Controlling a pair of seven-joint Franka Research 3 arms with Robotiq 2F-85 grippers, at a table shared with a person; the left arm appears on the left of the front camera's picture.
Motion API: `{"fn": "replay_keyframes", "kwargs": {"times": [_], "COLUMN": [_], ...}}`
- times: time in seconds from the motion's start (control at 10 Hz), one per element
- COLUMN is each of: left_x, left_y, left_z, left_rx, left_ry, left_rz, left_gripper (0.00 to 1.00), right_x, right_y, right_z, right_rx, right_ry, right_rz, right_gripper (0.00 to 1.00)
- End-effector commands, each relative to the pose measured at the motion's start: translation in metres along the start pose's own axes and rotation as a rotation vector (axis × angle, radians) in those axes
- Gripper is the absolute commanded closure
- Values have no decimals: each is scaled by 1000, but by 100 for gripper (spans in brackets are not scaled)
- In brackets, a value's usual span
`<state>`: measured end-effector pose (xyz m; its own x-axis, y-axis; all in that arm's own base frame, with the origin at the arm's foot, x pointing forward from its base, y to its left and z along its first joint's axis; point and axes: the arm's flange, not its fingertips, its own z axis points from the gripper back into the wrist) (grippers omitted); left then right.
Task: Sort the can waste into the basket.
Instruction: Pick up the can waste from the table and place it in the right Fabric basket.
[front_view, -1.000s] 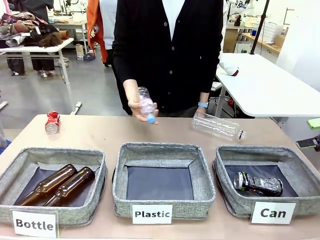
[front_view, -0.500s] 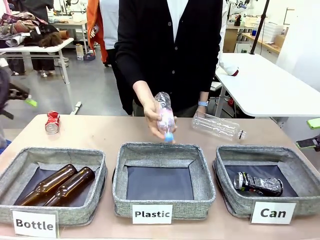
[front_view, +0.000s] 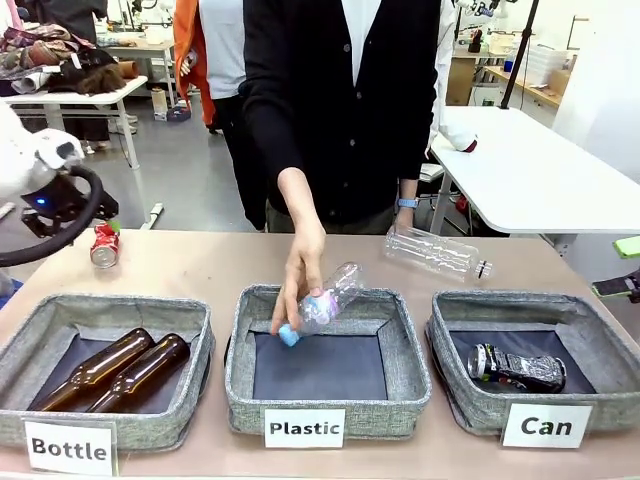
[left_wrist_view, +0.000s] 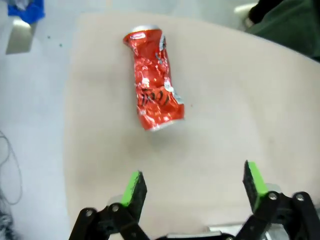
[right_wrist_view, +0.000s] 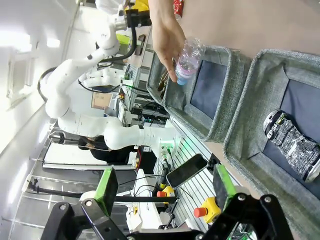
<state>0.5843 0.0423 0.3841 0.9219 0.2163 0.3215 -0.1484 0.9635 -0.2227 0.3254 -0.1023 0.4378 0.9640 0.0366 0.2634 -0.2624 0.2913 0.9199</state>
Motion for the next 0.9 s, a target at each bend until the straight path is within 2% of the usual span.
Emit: {"fn": "replay_keyframes", "kwargs": {"times": [0.0, 0.4, 0.8], "left_x": [41, 81, 88], "left_y": [-5, 4, 14], "left_z": [-17, -60, -84], "left_rx": [69, 151, 155], "left_ry": [114, 177, 247], "left_rz": [-67, -84, -91], "left_gripper": [0, 0, 0], "right_x": [0, 0, 0], "right_y": [2, 2, 2], "right_z": [3, 3, 3], "right_rx": [4, 4, 4], "right_ry": [4, 4, 4], "right_rz": [12, 12, 12], "right_gripper": [0, 0, 0]}}
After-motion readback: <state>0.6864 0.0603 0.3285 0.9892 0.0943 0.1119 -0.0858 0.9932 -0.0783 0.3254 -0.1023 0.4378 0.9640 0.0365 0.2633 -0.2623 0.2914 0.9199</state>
